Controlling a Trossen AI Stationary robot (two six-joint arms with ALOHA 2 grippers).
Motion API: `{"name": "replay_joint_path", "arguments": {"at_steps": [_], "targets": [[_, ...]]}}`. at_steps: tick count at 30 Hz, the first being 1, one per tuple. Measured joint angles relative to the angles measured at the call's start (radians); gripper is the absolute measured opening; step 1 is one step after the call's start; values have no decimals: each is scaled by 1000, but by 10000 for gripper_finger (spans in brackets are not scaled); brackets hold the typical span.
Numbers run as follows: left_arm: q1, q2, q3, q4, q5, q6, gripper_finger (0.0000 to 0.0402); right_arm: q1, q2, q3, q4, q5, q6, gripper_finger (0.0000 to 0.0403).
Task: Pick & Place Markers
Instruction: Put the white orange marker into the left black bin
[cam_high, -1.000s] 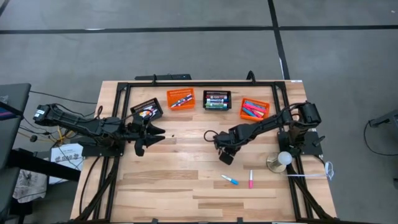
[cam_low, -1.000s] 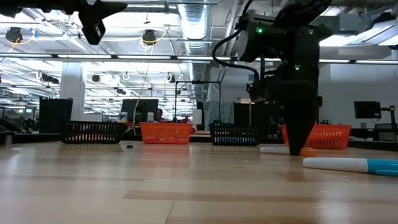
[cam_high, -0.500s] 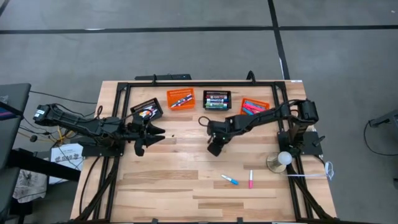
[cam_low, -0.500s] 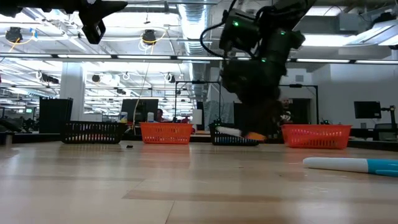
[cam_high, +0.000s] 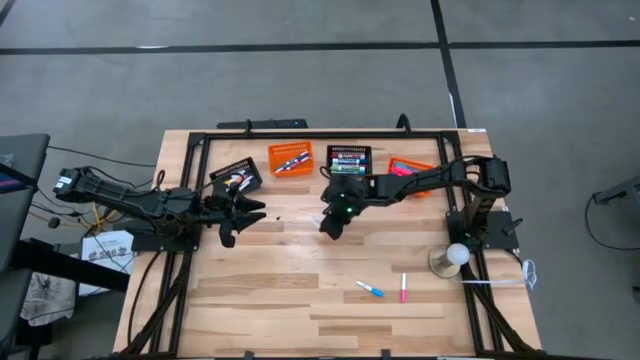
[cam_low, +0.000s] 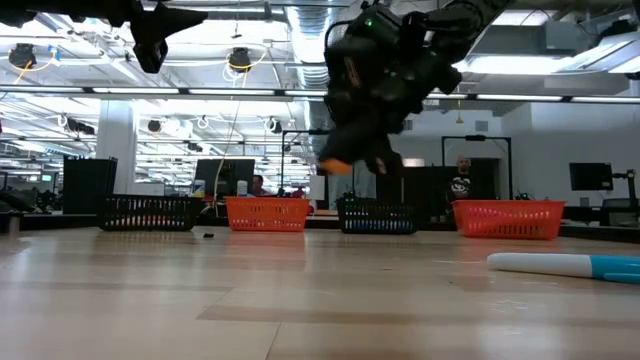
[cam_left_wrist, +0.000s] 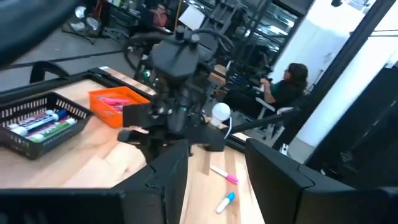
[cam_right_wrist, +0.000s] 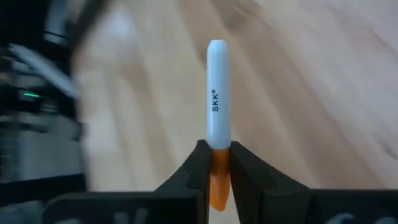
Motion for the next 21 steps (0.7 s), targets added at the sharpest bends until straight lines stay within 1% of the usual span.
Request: {"name": "replay_joint_path", "arguments": {"at_steps": [5,11,16,21], "targets": [[0,0,0,-1,-4,-6,159,2,-1,0,201,-81,79,34],[0,0,0,2,-4,-11,159,2,-2,0,460,-138,171,31],[0,0,0,6,-4,-41,159,2,-3,0,651,-142,245,34],[0,1,0,49,-18,-66,159,2,-3,0,765,-113,266,31]]}}
